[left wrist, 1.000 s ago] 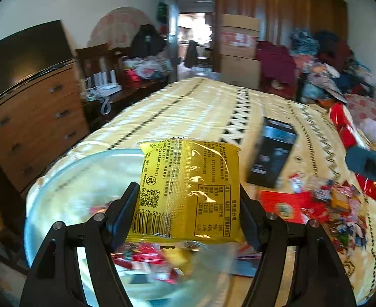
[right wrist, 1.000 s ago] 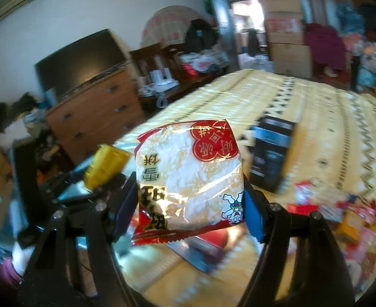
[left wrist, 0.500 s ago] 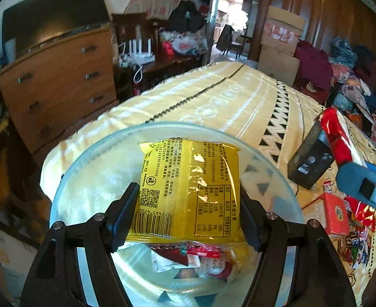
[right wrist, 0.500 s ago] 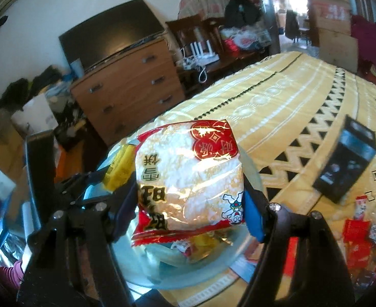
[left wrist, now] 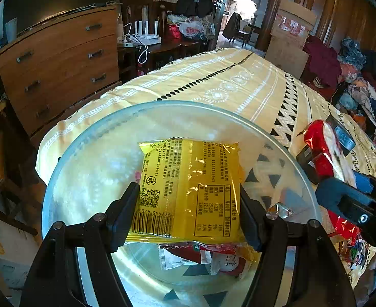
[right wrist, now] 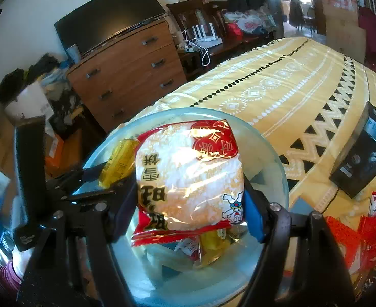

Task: Organize snacks
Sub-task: 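Carry both held packets up and over the clear glass bowl, then open both tools to drop the packets into the glass bowl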

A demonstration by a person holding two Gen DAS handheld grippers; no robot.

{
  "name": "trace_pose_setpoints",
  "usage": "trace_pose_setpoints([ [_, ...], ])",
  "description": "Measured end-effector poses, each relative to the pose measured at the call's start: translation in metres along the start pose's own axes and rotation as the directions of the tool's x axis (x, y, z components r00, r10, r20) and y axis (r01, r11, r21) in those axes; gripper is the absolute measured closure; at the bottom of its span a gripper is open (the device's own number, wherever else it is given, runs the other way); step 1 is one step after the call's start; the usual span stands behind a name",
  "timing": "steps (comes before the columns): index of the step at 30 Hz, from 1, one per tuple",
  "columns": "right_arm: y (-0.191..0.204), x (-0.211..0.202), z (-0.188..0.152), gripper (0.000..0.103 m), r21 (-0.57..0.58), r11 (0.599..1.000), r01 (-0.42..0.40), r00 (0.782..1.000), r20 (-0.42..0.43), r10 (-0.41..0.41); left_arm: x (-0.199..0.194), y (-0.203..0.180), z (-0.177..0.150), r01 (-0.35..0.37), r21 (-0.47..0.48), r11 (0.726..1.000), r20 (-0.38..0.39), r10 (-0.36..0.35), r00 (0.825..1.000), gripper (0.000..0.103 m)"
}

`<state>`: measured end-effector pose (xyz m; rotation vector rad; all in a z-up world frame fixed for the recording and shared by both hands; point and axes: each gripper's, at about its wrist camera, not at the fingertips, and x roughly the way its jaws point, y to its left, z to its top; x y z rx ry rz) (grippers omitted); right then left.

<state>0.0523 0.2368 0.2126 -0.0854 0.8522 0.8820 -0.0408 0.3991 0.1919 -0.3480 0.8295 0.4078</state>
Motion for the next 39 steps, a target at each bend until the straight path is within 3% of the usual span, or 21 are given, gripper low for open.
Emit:
trace_pose_setpoints([
  [12,-0.001,0.008,-0.001,0.027,0.013,1.0,0.001,1.0,-0.01,-0.001,0.008,0.0,0.002,-0.006,-0.014,1.0,-0.027,0.005,1.0,0.029],
  [18,-0.003,0.006,-0.002,0.019,0.015,1.0,-0.003,1.0,-0.007,0.003,0.01,0.0,0.004,-0.002,-0.018,1.0,-0.024,0.002,1.0,0.024],
  [20,-0.003,0.006,-0.002,0.011,0.009,1.0,0.001,1.0,-0.007,-0.001,0.009,0.0,0.005,0.001,-0.025,1.0,-0.016,-0.001,1.0,0.023],
  [29,-0.007,0.003,-0.004,0.008,0.019,1.0,0.017,1.0,0.006,-0.017,0.01,-0.001,0.007,-0.009,-0.029,1.0,-0.014,0.008,1.0,0.022],
  [34,-0.002,-0.008,-0.006,0.008,-0.009,0.999,0.032,0.998,0.049,-0.031,0.003,-0.001,0.007,-0.011,-0.039,0.999,0.02,0.012,1.0,0.022],
  [39,0.003,-0.05,-0.011,0.009,-0.058,0.997,0.059,0.983,0.176,-0.048,-0.022,-0.021,0.005,0.001,-0.002,1.0,0.103,-0.001,0.995,0.022],
])
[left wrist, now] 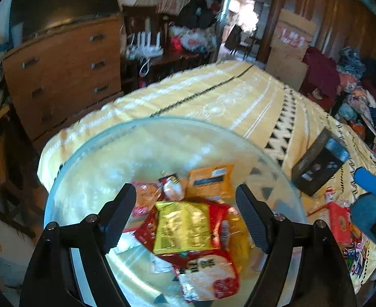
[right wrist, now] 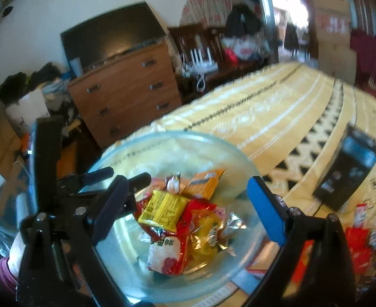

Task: Organize snacks

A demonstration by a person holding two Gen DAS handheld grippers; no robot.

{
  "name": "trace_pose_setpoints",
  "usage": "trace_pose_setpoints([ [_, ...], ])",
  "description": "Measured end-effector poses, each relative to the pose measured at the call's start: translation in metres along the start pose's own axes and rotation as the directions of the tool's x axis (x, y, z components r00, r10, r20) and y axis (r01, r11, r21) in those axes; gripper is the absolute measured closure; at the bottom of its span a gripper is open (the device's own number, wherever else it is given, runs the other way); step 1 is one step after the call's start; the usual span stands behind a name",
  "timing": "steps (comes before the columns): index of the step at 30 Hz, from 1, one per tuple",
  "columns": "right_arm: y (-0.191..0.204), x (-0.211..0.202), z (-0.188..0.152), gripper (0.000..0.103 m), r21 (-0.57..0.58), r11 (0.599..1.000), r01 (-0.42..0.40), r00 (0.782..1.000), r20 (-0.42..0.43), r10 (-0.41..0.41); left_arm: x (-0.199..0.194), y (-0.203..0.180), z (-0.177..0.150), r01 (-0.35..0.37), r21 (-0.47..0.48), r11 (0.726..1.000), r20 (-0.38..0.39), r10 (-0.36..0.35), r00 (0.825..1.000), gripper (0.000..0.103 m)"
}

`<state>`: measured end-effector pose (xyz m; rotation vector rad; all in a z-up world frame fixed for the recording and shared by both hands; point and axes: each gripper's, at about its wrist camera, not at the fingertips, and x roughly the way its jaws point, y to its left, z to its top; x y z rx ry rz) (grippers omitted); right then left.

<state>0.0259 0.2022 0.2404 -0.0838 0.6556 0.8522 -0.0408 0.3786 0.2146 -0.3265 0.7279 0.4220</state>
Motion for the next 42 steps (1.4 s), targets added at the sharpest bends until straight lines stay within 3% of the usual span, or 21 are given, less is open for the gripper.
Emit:
trace_pose_setpoints([
  [5,-0.025,-0.073,-0.008,0.012,0.013,0.999,0.033,0.989,0.144,-0.035,-0.039,-0.045,-0.002,0.072,0.098,0.993,0.106,-0.083,0.991,0.022],
  [9,-0.085,-0.13,-0.033,0.017,0.081,0.983,0.167,0.967,0.181,-0.179,-0.057,-0.077,-0.009,0.12,0.157,0.98,0.136,-0.142,0.98,0.022],
  [14,-0.195,-0.141,-0.083,0.043,0.204,0.919,0.339,0.938,0.006,-0.347,-0.056,-0.104,-0.017,0.184,0.159,0.97,0.119,-0.203,0.972,0.021],
  [17,-0.244,-0.112,-0.108,0.045,0.255,0.902,0.347,0.937,-0.125,-0.326,-0.051,-0.117,-0.021,0.195,0.161,0.968,0.104,-0.213,0.971,0.021],
  [19,-0.264,-0.075,-0.12,0.045,0.279,0.912,0.3,0.946,-0.213,-0.246,-0.047,-0.124,-0.022,0.197,0.166,0.966,0.095,-0.214,0.972,0.021],
  [22,-0.275,-0.02,-0.124,0.044,0.241,0.937,0.255,0.941,-0.285,-0.183,-0.043,-0.134,-0.023,0.192,0.183,0.964,0.088,-0.211,0.974,0.021],
  [27,-0.302,0.047,-0.111,0.044,0.256,0.935,0.245,0.935,-0.316,-0.158,-0.04,-0.146,-0.025,0.197,0.189,0.962,0.088,-0.216,0.972,0.021],
  [29,-0.305,0.078,-0.107,0.044,0.256,0.943,0.212,0.924,-0.365,-0.109,-0.038,-0.15,-0.026,0.201,0.198,0.959,0.084,-0.221,0.972,0.021],
  [31,-0.296,0.103,-0.116,0.046,0.192,0.965,0.179,0.892,-0.445,-0.077,-0.035,-0.157,-0.026,0.206,0.202,0.957,0.075,-0.225,0.971,0.021],
  [32,-0.293,0.116,-0.125,0.046,0.151,0.969,0.196,0.86,-0.501,-0.096,-0.034,-0.159,-0.027,0.215,0.205,0.955,0.069,-0.233,0.97,0.021],
  [33,-0.29,0.119,-0.132,0.046,0.131,0.971,0.198,0.851,-0.515,-0.104,-0.035,-0.162,-0.028,0.223,0.211,0.952,0.065,-0.241,0.968,0.021],
  [34,-0.288,0.114,-0.139,0.046,0.137,0.975,0.177,0.858,-0.506,-0.084,-0.036,-0.164,-0.029,0.227,0.216,0.95,0.067,-0.246,0.967,0.021],
  [36,-0.282,0.098,-0.147,0.051,0.14,0.978,0.155,0.854,-0.517,-0.061,-0.04,-0.169,-0.033,0.242,0.231,0.942,0.071,-0.264,0.962,0.021],
  [41,-0.238,0.032,-0.199,0.051,-0.059,0.994,0.096,0.775,-0.622,-0.112,-0.042,-0.176,-0.042,0.298,0.225,0.928,0.034,-0.313,0.949,0.021],
  [42,-0.235,0.011,-0.209,0.051,-0.059,0.992,0.11,0.771,-0.625,-0.123,-0.045,-0.178,-0.046,0.31,0.23,0.922,0.03,-0.325,0.945,0.021],
])
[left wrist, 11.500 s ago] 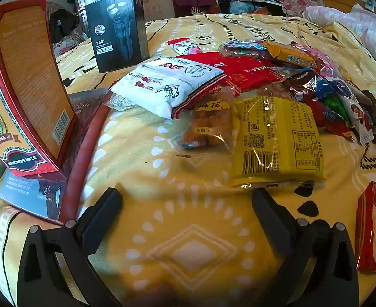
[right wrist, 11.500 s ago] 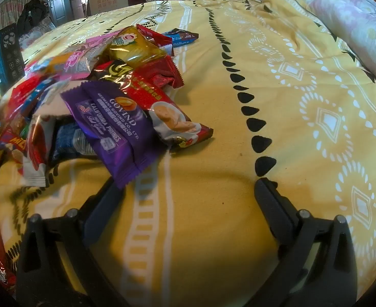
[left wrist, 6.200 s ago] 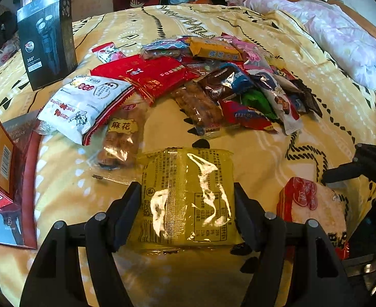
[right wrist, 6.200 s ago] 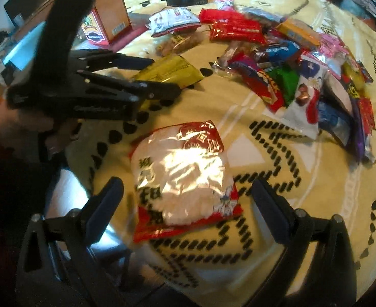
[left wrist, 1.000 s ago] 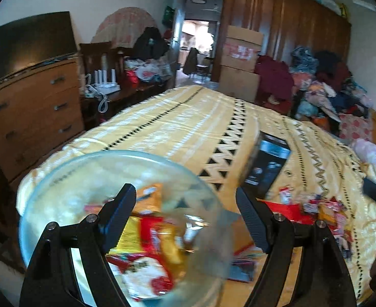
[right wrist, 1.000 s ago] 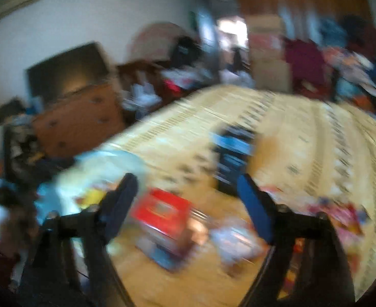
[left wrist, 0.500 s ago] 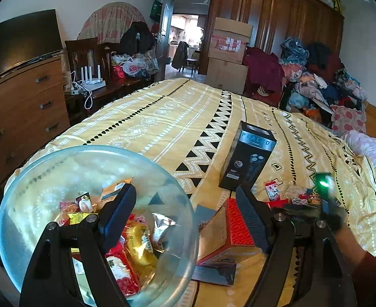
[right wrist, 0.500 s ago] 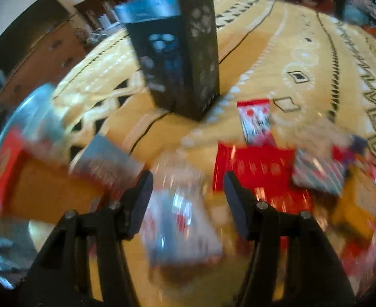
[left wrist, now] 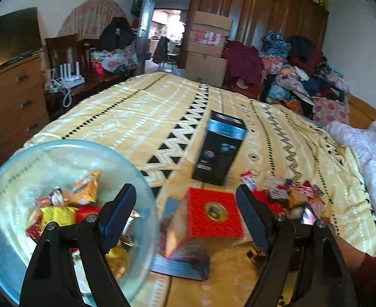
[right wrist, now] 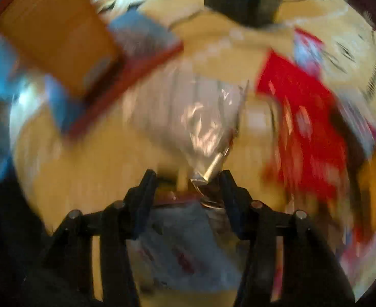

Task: Organize snacks

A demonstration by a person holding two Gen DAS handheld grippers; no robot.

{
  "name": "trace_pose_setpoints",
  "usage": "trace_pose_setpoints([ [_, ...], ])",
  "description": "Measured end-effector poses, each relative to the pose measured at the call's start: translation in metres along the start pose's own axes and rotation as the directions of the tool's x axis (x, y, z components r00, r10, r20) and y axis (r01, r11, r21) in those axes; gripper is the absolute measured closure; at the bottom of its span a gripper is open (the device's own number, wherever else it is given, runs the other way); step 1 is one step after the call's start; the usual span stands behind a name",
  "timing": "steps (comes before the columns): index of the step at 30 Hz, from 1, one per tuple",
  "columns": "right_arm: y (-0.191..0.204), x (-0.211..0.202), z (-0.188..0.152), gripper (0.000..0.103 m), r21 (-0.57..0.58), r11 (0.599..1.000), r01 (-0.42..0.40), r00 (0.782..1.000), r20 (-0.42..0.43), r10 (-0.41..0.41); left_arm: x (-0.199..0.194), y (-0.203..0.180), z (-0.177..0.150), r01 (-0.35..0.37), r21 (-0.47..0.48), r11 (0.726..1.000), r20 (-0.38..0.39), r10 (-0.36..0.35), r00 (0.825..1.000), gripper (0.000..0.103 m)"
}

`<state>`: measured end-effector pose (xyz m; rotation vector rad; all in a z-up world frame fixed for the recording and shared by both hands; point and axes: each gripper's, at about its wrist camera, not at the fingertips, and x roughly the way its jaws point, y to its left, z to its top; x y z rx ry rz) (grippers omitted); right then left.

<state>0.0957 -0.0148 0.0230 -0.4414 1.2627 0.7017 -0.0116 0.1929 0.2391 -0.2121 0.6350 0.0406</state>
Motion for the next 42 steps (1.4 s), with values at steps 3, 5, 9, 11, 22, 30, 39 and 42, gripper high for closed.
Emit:
trace_pose_setpoints([
  [3,-0.006,-0.042,-0.051,0.049,0.086,0.995,0.057,0.995,0.082,-0.064,-0.003,-0.015,-0.012,0.054,0.032,0.998,-0.021,-0.054,0.998,0.021],
  [5,-0.012,-0.071,-0.079,0.035,0.167,0.984,0.063,0.982,0.165,-0.091,-0.004,-0.025,-0.019,0.08,0.052,0.995,-0.032,-0.078,0.996,0.021],
  [9,-0.013,-0.094,-0.125,0.027,0.261,0.965,0.027,0.969,0.232,-0.089,-0.002,-0.047,-0.036,0.14,0.096,0.985,-0.084,-0.132,0.988,0.021],
  [11,0.001,-0.087,-0.121,0.026,0.19,0.982,0.019,0.972,0.225,-0.062,0.001,-0.057,-0.046,0.185,0.113,0.976,-0.131,-0.17,0.977,0.021],
  [22,0.003,-0.024,-0.085,0.025,0.013,1.0,0.027,0.992,0.123,-0.028,0.03,-0.098,-0.099,0.315,0.12,0.941,-0.349,-0.257,0.901,0.021],
  [30,0.01,-0.058,-0.143,0.029,0.177,0.984,0.018,0.984,0.17,-0.048,0.067,-0.131,-0.144,0.401,0.198,0.894,-0.428,-0.289,0.857,0.021],
  [39,-0.021,-0.08,-0.205,0.027,0.472,0.88,0.04,0.972,0.184,-0.144,0.156,-0.167,-0.181,0.432,0.243,0.869,-0.491,-0.274,0.827,0.03],
  [42,-0.019,-0.086,-0.213,0.018,0.458,0.889,0.022,0.966,0.219,-0.136,0.168,-0.176,-0.187,0.423,0.253,0.87,-0.487,-0.263,0.833,0.032],
])
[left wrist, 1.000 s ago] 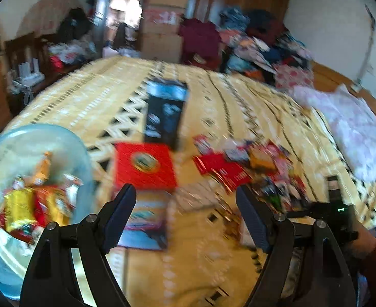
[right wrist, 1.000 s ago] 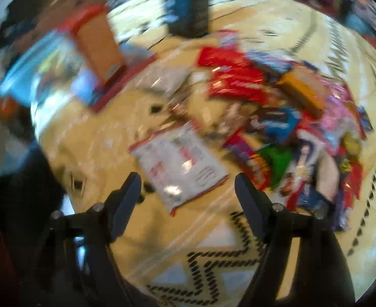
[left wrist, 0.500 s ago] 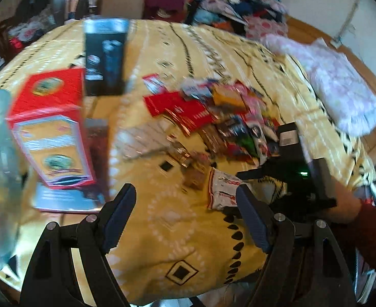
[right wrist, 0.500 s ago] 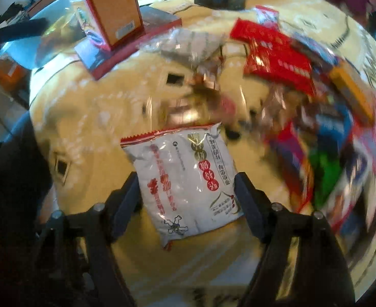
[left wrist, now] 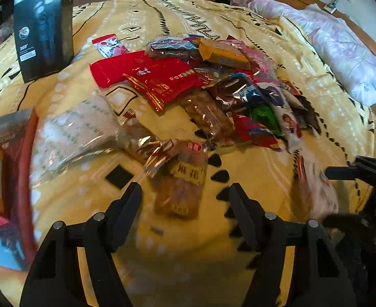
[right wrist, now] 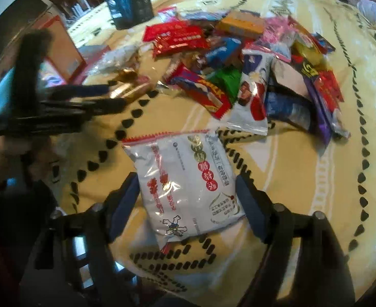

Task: Organize snacks

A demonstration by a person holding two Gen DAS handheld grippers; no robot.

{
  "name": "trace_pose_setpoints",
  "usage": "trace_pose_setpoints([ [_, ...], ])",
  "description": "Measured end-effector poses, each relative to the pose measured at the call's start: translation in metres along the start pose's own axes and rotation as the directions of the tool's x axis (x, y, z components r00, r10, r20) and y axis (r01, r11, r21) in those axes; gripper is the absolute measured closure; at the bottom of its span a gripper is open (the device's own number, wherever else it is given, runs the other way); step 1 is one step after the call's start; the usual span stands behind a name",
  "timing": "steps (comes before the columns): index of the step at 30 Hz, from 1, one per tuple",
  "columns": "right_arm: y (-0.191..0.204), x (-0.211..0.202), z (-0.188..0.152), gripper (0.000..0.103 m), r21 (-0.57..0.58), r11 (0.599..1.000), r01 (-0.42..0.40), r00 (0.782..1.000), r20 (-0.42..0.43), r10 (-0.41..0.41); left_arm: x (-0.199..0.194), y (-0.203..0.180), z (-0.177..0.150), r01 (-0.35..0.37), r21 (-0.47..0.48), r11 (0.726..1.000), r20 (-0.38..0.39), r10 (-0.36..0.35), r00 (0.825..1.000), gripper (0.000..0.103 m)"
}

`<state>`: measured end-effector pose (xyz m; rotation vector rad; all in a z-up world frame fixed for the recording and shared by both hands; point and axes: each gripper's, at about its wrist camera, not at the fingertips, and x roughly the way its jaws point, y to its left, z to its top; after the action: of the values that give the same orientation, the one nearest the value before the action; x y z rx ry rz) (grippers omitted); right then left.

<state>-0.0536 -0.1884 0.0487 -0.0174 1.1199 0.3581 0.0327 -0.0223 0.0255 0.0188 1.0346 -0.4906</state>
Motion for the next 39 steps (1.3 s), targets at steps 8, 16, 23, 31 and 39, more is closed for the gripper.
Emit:
trace_pose_setpoints([
  [8,0.002,0.028,0.013,0.017,-0.06,0.997,-0.038,0.998,-0.056,0.035,0.013,-0.006,0.0,-0.066,0.045,0.997,0.028,0.065,0.998,0.067],
  [16,0.0,0.024,0.005,0.028,0.044,0.998,0.036,0.999,-0.002,-0.036,-0.003,-0.013,-0.019,-0.083,0.046,0.996,0.03,0.081,0.996,0.067],
  [23,-0.003,0.026,-0.003,0.026,0.146,0.983,0.112,0.992,0.034,-0.118,0.006,-0.014,-0.014,-0.102,0.029,0.994,0.048,0.101,0.994,0.049],
  [31,-0.002,0.032,-0.006,0.028,0.123,0.981,0.148,0.988,0.03,-0.153,0.009,-0.025,-0.017,-0.169,0.094,0.981,0.059,0.164,0.985,0.068],
  [39,0.003,0.002,-0.003,0.028,0.162,0.979,0.127,0.983,0.112,-0.146,-0.022,-0.038,-0.016,-0.17,0.081,0.982,0.087,0.163,0.983,0.069],
])
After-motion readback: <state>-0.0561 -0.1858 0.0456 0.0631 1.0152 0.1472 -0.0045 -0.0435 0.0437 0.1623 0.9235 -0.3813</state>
